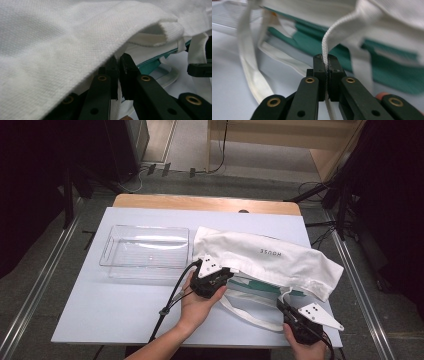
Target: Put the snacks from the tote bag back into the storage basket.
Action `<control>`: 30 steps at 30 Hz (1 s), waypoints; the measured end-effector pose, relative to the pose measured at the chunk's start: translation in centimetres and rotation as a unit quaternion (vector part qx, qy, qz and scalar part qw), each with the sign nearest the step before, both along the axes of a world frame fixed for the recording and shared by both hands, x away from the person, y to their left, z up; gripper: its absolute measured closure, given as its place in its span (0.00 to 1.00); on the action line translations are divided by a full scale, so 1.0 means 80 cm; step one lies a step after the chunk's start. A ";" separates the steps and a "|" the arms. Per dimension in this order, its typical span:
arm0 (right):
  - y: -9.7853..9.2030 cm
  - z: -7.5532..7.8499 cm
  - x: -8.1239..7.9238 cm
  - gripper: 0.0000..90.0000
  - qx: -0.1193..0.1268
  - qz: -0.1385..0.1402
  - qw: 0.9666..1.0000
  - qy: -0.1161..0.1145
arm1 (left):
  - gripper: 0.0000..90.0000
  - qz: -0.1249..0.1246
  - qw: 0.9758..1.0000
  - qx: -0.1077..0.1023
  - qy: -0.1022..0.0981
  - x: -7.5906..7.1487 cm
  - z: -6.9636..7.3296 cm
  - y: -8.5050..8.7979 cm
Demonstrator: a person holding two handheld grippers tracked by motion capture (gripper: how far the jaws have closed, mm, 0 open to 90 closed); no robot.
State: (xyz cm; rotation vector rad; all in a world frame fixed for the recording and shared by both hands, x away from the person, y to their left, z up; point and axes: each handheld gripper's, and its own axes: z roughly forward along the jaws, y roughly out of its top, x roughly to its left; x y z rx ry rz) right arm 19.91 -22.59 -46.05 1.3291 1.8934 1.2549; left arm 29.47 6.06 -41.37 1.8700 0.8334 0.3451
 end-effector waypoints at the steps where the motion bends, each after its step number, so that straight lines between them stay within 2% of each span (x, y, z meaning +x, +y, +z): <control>1: 0.006 0.003 0.005 0.99 0.001 0.013 1.000 -0.007 | 0.97 -0.001 1.000 0.001 0.000 -0.001 0.001 0.001; 6: 0.036 0.033 0.025 0.98 0.031 0.039 0.998 -0.045 | 0.97 -0.023 1.000 0.004 -0.002 -0.008 0.002 -0.004; 9: 0.048 0.052 0.040 0.98 0.046 0.039 0.996 -0.061 | 0.97 -0.033 0.999 0.004 -0.003 -0.015 0.003 -0.011; 13: 0.055 0.064 0.050 0.98 0.056 0.034 0.996 -0.059 | 0.96 -0.052 0.999 0.013 -0.005 -0.025 0.003 -0.022; 16: 0.056 0.065 0.055 0.98 0.062 0.035 0.996 -0.047 | 0.94 -0.066 0.998 0.005 -0.004 -0.033 0.002 -0.031; 19: 0.056 0.066 0.054 0.98 0.074 0.042 0.995 -0.044 | 0.83 -0.065 0.998 0.009 -0.005 -0.039 -0.002 -0.045; 21: 0.055 0.068 0.053 0.97 0.084 0.046 0.994 -0.043 | 0.75 -0.060 0.998 0.013 -0.004 -0.041 -0.007 -0.055; 25: 0.058 0.072 0.051 0.96 0.092 0.053 0.994 -0.039 | 0.57 -0.029 0.999 0.016 -0.006 -0.046 -0.016 -0.075; 27: 0.060 0.074 0.050 0.96 0.092 0.053 0.994 -0.040 | 0.48 -0.005 1.000 0.017 -0.010 -0.047 -0.020 -0.082; 28: 0.060 0.074 0.050 0.96 0.093 0.053 0.994 -0.040 | 0.45 0.007 1.000 0.010 -0.011 -0.048 -0.022 -0.086; 30: 0.060 0.075 0.049 0.96 0.097 0.053 0.993 -0.038 | 0.41 0.025 1.000 0.012 -0.015 -0.049 -0.027 -0.093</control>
